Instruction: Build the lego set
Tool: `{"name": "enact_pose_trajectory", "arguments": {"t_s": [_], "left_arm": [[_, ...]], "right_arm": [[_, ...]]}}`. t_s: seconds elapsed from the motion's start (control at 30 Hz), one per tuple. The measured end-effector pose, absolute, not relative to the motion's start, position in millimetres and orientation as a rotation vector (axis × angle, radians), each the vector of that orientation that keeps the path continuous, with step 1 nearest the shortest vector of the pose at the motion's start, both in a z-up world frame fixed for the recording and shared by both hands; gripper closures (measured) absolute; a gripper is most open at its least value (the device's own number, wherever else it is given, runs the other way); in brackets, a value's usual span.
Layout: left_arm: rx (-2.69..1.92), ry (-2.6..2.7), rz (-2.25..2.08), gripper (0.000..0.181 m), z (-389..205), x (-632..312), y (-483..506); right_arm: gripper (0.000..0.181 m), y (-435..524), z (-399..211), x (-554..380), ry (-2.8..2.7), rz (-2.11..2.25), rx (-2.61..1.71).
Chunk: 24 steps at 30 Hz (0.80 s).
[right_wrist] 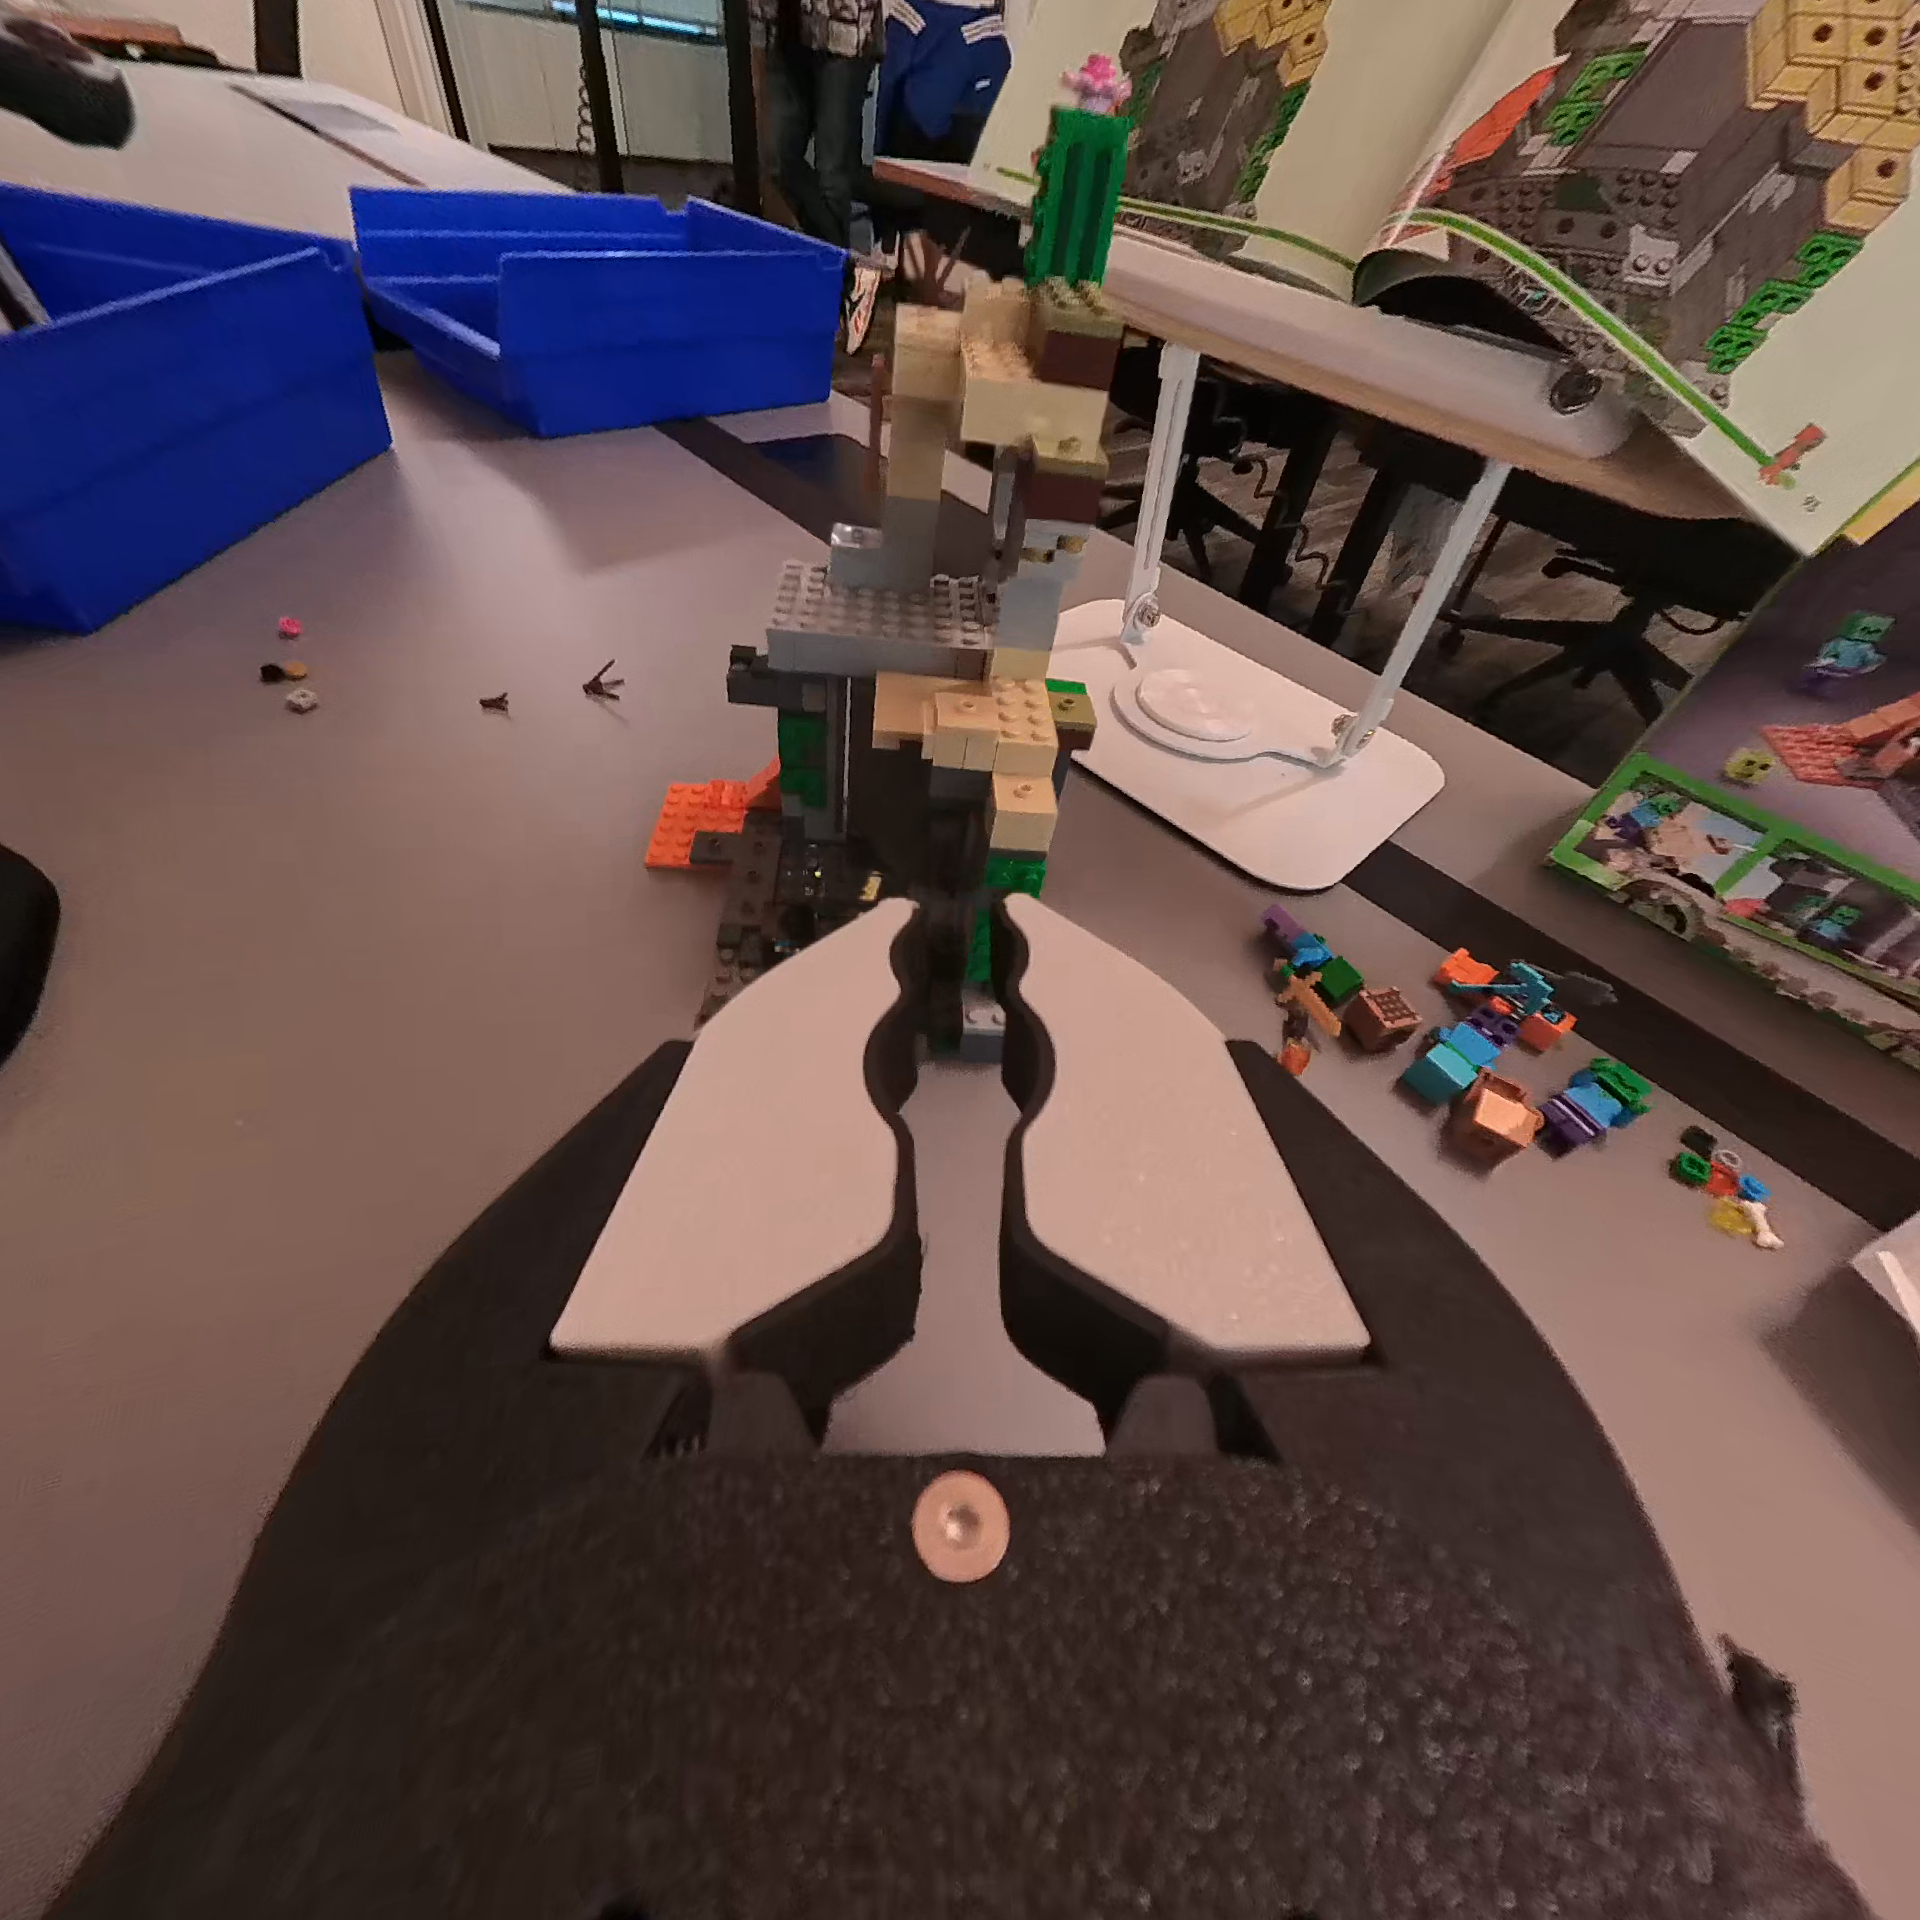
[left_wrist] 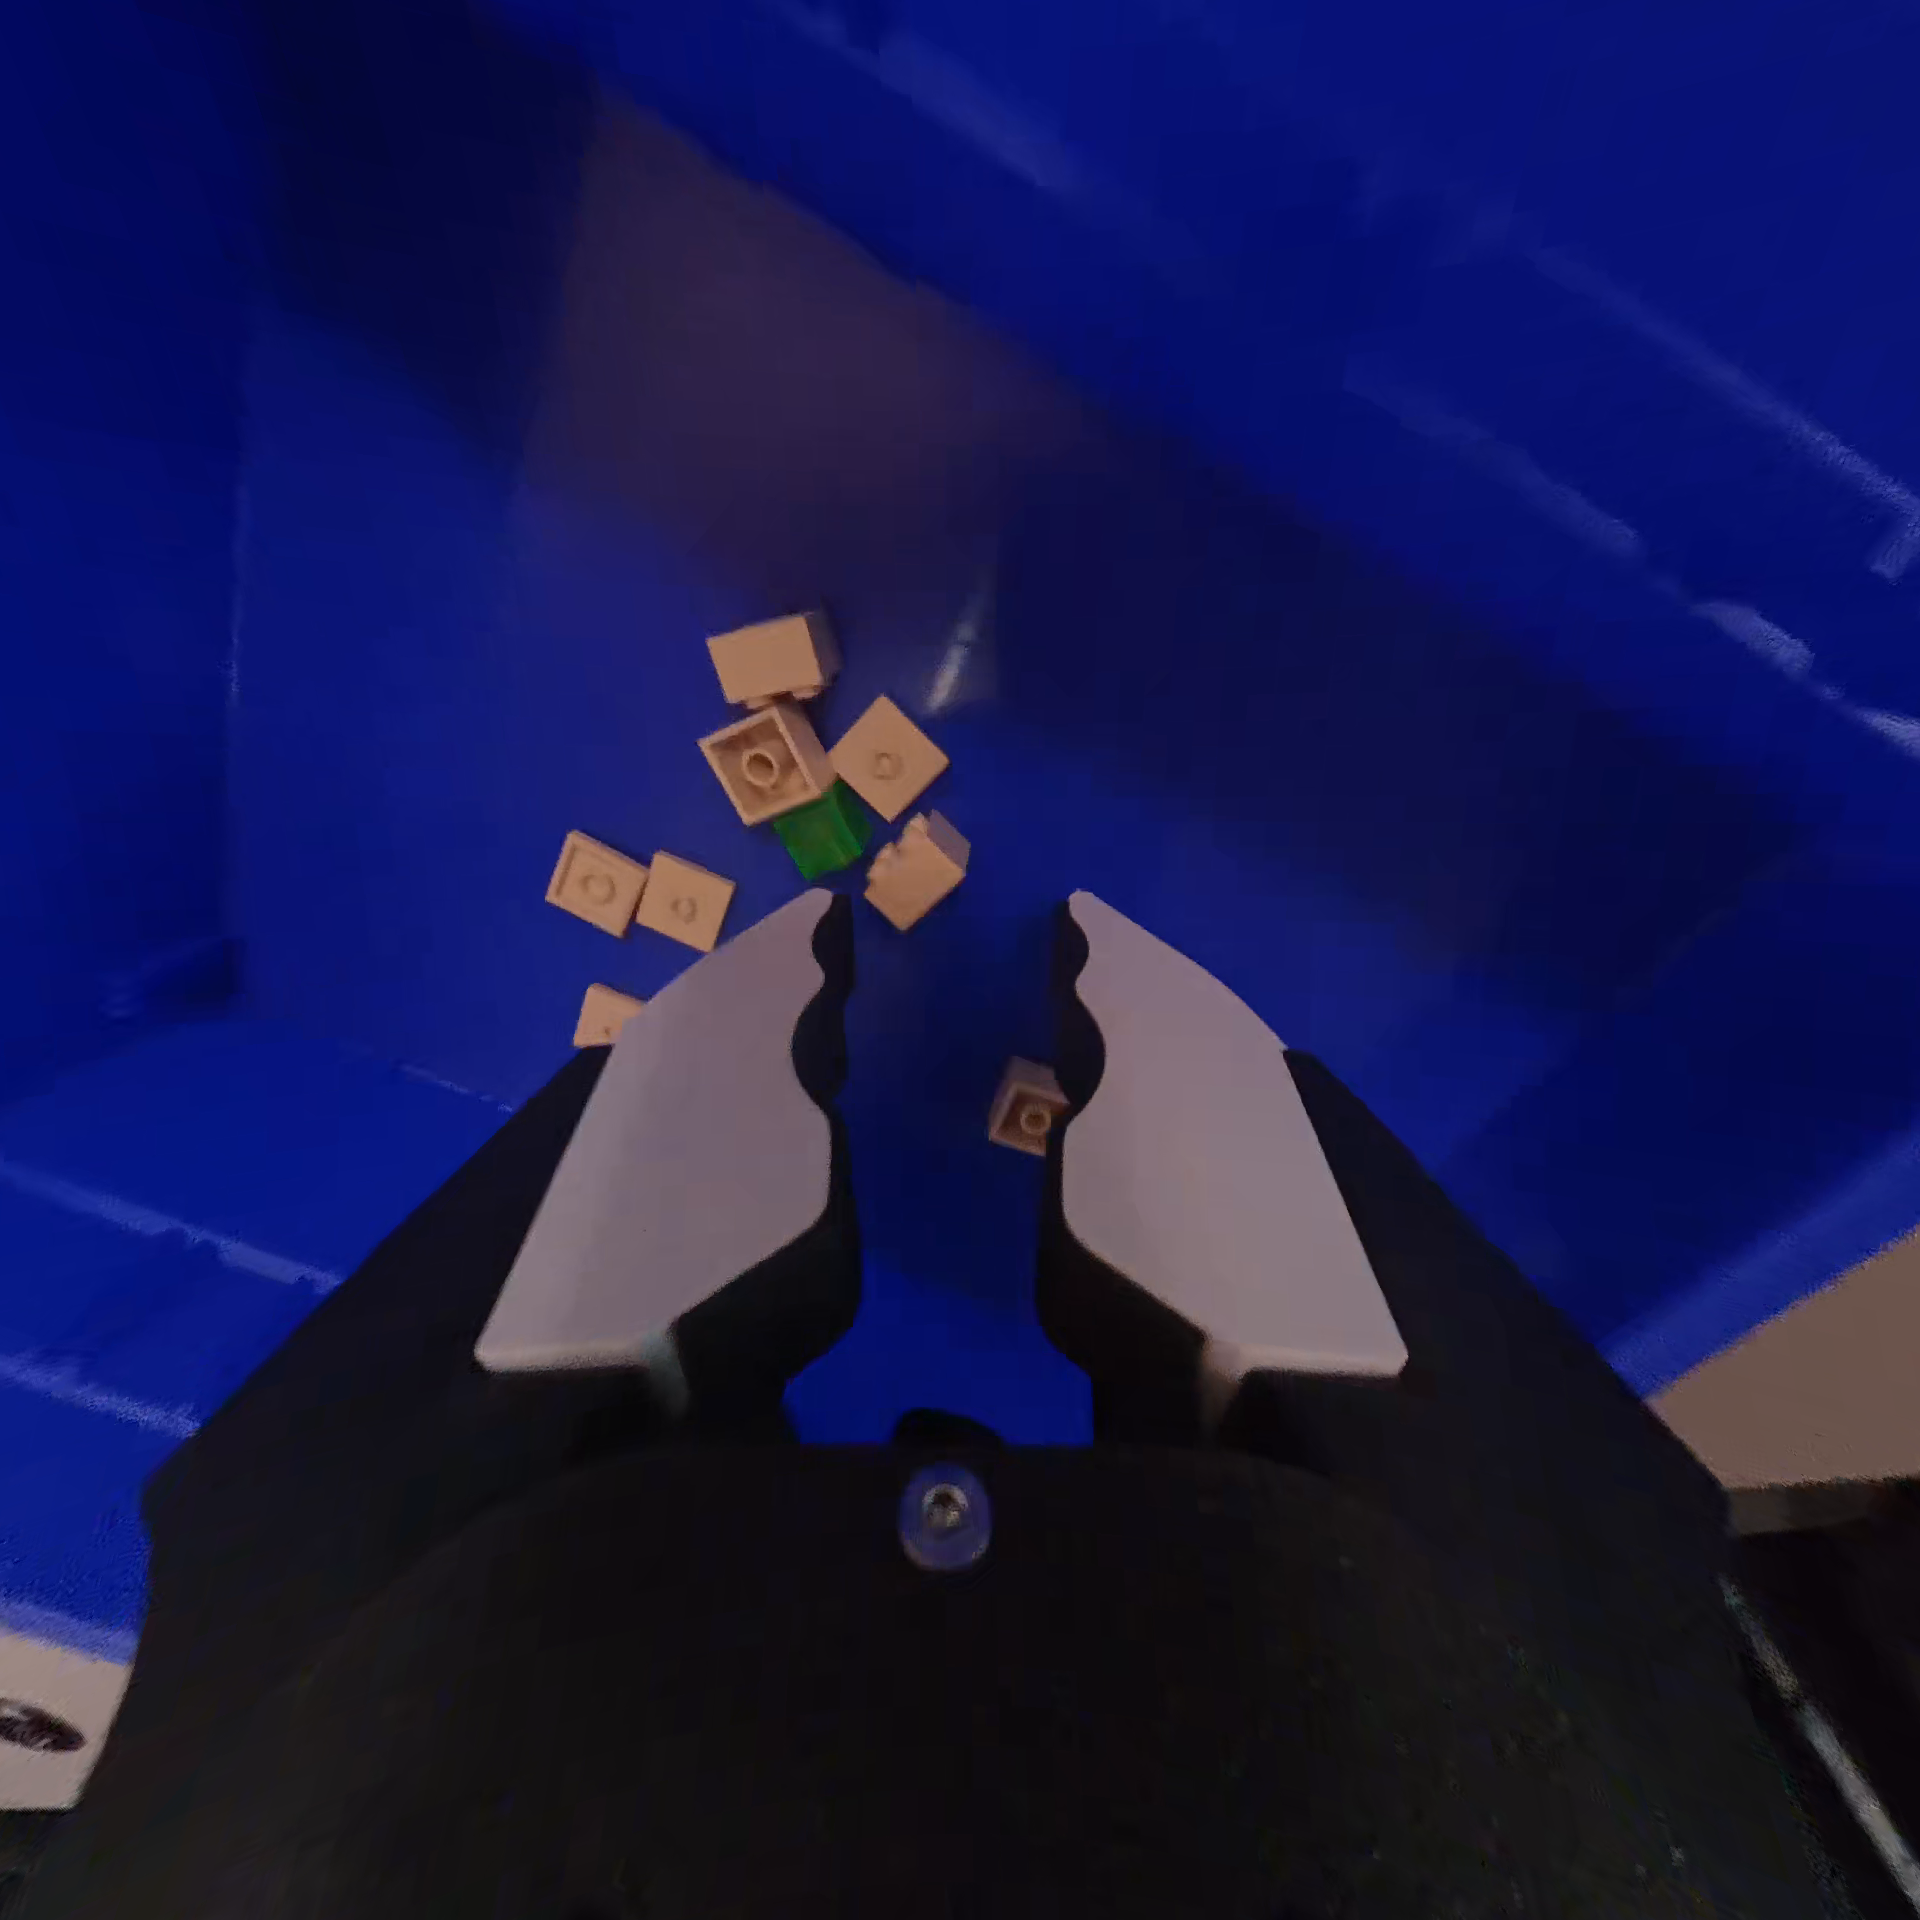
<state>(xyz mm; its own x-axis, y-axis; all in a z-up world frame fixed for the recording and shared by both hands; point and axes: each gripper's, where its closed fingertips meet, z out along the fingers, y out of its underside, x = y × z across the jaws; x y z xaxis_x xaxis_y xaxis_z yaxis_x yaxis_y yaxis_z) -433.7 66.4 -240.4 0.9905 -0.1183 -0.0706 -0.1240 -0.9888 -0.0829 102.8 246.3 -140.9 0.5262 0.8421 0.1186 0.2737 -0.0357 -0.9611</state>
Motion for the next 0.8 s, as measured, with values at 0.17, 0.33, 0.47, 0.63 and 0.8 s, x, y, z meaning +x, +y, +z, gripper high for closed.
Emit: {"name": "enact_pose_trajectory", "arguments": {"t_s": [0.17,0.33,0.47,0.63,0.8], "left_arm": [[-3.033,0.095,0.098,0.157,-250,-437,77],[-2.934,0.24,0.168,0.162,-228,-425,83],[-2.622,0.443,0.122,0.163,-167,-357,102],[-2.183,0.747,-0.041,0.163,-107,-219,118],[-1.875,1.016,-0.156,0.163,-124,-93,134]], "right_arm": [[0.171,242,-150,101,-1.024,0.56,-1.589],[0.171,239,-149,100,-1.054,0.523,-1.567],[0.171,232,-145,100,-1.068,0.519,-1.542],[0.171,205,-138,80,-1.161,0.665,-1.486],[0.163,158,-137,42,-1.325,0.989,-1.536]]}}
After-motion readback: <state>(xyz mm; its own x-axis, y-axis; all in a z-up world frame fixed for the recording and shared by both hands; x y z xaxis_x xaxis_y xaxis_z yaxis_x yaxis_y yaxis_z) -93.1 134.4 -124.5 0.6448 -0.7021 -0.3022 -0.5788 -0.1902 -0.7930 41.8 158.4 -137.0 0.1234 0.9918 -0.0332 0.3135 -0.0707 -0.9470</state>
